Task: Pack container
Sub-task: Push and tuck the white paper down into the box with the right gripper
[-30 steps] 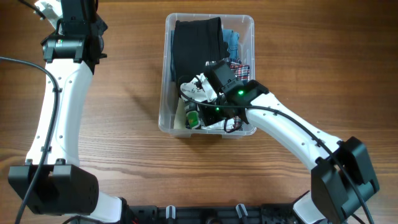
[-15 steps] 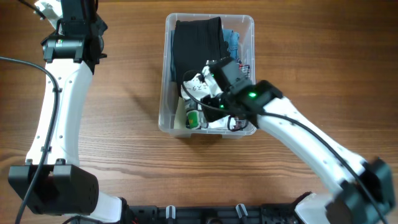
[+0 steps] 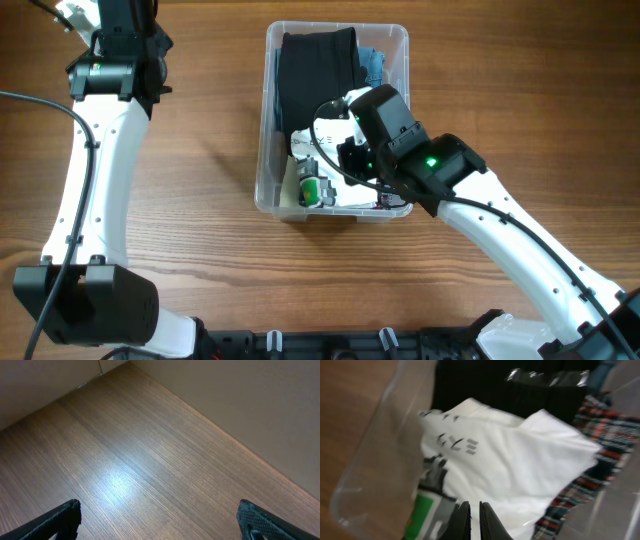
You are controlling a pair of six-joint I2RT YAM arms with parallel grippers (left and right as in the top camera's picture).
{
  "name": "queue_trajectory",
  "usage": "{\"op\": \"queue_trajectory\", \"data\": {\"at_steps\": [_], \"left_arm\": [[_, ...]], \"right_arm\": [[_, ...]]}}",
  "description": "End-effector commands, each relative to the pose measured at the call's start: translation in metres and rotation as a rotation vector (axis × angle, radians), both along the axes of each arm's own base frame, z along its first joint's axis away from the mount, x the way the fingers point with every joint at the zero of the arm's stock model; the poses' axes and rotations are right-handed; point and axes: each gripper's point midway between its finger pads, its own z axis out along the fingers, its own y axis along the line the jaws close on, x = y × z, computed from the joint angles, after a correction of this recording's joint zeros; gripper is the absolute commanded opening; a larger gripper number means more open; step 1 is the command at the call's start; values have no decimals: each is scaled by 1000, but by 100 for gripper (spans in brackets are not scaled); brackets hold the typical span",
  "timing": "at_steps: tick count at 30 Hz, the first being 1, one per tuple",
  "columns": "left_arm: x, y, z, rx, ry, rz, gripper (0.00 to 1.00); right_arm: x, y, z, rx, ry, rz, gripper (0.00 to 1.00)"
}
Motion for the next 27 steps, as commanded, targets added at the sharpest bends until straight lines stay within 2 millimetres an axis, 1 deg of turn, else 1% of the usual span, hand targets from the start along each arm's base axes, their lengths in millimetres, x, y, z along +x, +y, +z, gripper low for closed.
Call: {"op": "queue_trajectory", "data": {"at_steps": [1, 4, 9, 15, 18, 20, 22, 25, 26, 27], "left_arm": [[0, 4, -1, 14, 6, 13, 100], [0, 4, -1, 15, 6, 13, 100], [0, 4, -1, 15, 6, 13, 100], [0, 4, -1, 14, 6, 13, 100], [0, 4, -1, 15, 6, 13, 100], [0, 4, -1, 15, 6, 13, 100], [0, 4, -1, 15, 6, 13, 100], [0, 4, -1, 14, 6, 13, 100], [0, 4, -1, 14, 6, 13, 100], [0, 4, -1, 14, 6, 13, 100]], "right_arm": [[19, -9, -6, -48, -47, -103, 7], [26, -4, -14, -48, -46, -103, 7], [40, 4, -40, -71, -31, -108, 7], [67, -6, -88, -142, -3, -173, 8], [74, -12, -102, -156, 14, -192, 7], [76, -15, -102, -153, 13, -201, 4], [77, -15, -90, -136, -8, -204, 4], [76, -13, -61, -87, -54, -200, 4], [73, -11, -43, -48, -78, -191, 4], [71, -10, -32, -24, -92, -184, 4]]}}
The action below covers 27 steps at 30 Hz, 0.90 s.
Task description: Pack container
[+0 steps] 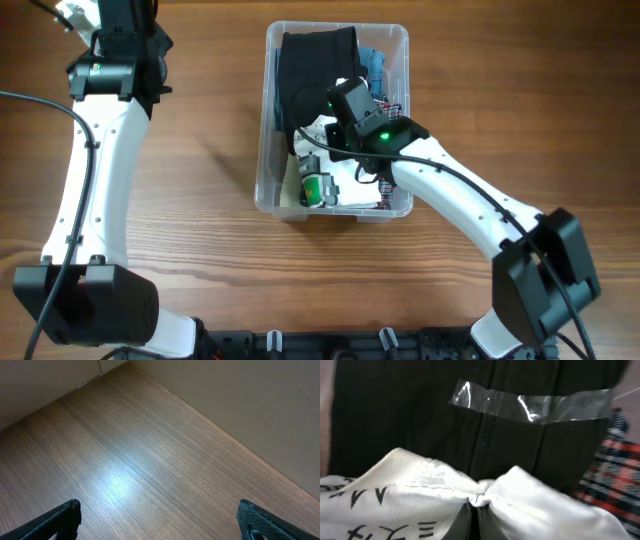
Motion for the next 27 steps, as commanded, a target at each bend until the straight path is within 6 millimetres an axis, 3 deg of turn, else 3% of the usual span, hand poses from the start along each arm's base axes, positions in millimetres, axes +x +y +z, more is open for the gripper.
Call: {"op": "queue_trajectory", "data": {"at_steps": [1, 8, 13, 16, 19, 21, 23, 27], "left_arm": [[0, 4, -1, 15, 6, 13, 100], [0, 4, -1, 15, 7, 13, 100], [0, 4, -1, 15, 7, 13, 100], [0, 4, -1, 15, 7, 13, 100], [0, 4, -1, 15, 7, 13, 100], [0, 4, -1, 15, 7, 13, 100], [0, 4, -1, 14, 6, 13, 100], [0, 4, -1, 14, 6, 13, 100]], "right_arm": [[1, -13, 70, 102, -124, -31, 4], [-52, -45, 182, 233, -305, -31, 6], [-120, -89, 253, 331, -453, -28, 7], [-170, -121, 286, 401, -561, -26, 16], [-220, -153, 305, 465, -660, -24, 26], [-251, -173, 309, 490, -721, -18, 40], [-278, -191, 309, 515, -771, -18, 59], [-318, -217, 297, 553, -832, -21, 75]]}}
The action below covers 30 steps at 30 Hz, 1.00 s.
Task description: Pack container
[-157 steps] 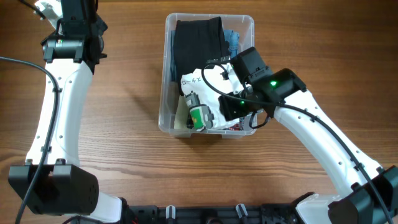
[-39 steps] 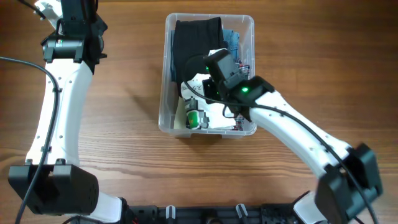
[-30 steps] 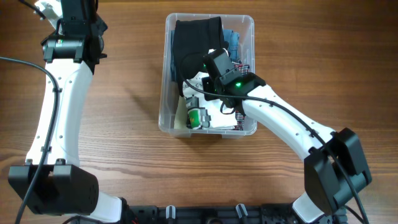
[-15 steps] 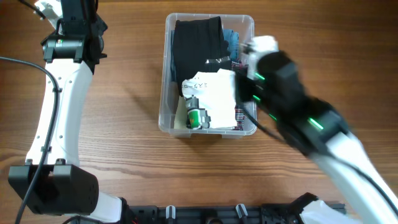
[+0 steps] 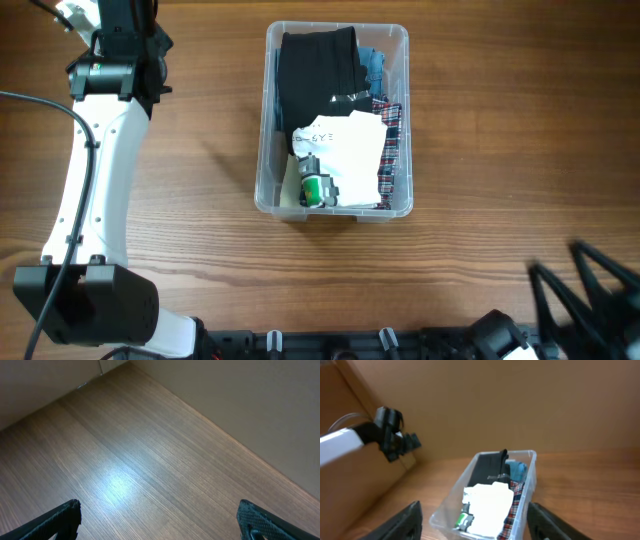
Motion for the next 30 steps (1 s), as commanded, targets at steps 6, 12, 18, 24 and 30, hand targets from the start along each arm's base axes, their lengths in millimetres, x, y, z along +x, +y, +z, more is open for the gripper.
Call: {"op": "queue_trajectory", "data": {"at_steps": [6, 12, 18, 24, 30], "left_arm": [[0, 4, -1, 14, 6, 13, 100], [0, 4, -1, 15, 6, 13, 100], [0, 4, -1, 15, 6, 13, 100], [0, 4, -1, 14, 6, 13, 99], [0, 4, -1, 15, 6, 14, 100]], "right_arm": [[-57, -38, -29, 51, -80, -9, 78], [-66, -42, -38, 40, -65, 2, 81], [-69, -11, -2, 74, -219, 159, 95], [-33, 46, -2, 89, -293, 324, 100], [23, 96, -57, 159, -187, 409, 100]]}}
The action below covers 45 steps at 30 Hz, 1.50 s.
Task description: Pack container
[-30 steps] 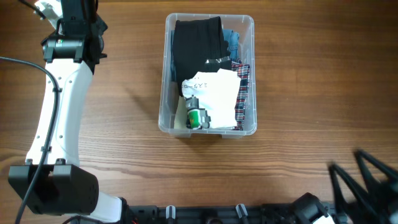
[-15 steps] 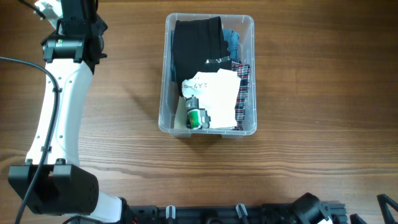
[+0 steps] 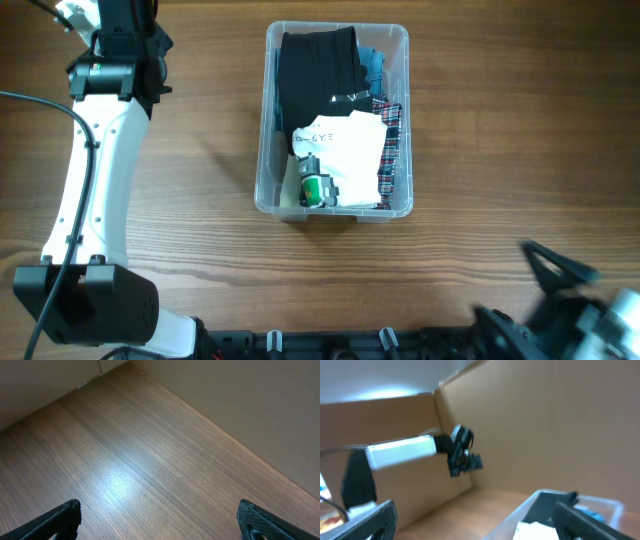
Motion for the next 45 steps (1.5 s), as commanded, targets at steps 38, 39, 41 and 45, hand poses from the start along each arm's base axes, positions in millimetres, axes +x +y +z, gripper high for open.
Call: {"op": "queue_trajectory", "data": {"at_steps": [38, 39, 41, 45], "left_arm": [[0, 4, -1, 14, 6, 13, 100], [0, 4, -1, 14, 6, 13, 100], [0, 4, -1, 15, 7, 13, 100], [0, 4, -1, 15, 7, 13, 100]], "right_arm": [[112, 61, -247, 39, 539, -28, 100], [112, 62, -249, 34, 546, -29, 100], [113, 62, -253, 25, 560, -32, 100], [114, 62, -261, 6, 589, -38, 100]]}}
